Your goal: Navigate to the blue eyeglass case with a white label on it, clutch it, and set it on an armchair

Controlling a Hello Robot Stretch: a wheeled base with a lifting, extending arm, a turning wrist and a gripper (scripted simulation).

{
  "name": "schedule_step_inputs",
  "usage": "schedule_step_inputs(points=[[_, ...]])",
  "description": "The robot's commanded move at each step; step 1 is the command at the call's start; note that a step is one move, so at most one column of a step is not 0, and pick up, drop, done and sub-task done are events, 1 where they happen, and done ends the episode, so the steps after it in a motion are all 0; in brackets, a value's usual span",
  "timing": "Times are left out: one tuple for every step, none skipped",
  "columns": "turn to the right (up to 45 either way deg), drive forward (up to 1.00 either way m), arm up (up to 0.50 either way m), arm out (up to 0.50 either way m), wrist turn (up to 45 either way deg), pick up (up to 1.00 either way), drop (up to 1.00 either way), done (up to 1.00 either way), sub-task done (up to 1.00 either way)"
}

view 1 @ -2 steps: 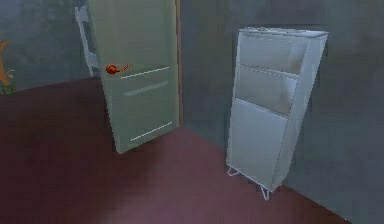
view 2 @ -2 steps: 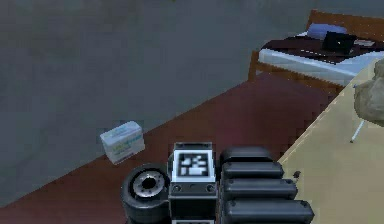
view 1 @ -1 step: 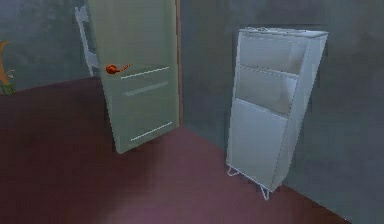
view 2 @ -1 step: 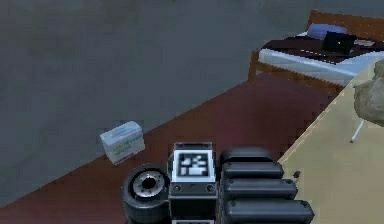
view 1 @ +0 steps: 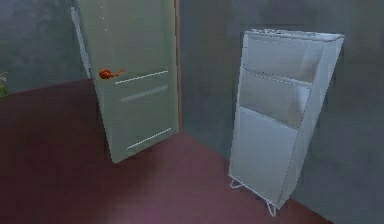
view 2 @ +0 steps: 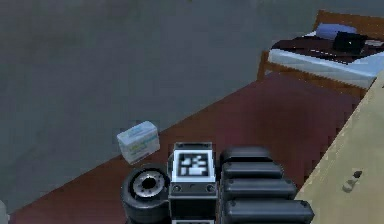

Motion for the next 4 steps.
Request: schedule_step_inputs(points=[[-36.0,0.00,0.00,0.00,0.0,0.00,0.00,0.00,0.00],[0.0,1.00,0.00,0.00,0.0,0.00,0.00,0.00,0.00],[-3.0,0.00,0.00,0.00,0.0,0.00,0.00,0.00,0.00],[0.0,1.00,0.00,0.00,0.0,0.00,0.00,0.00,0.00]])
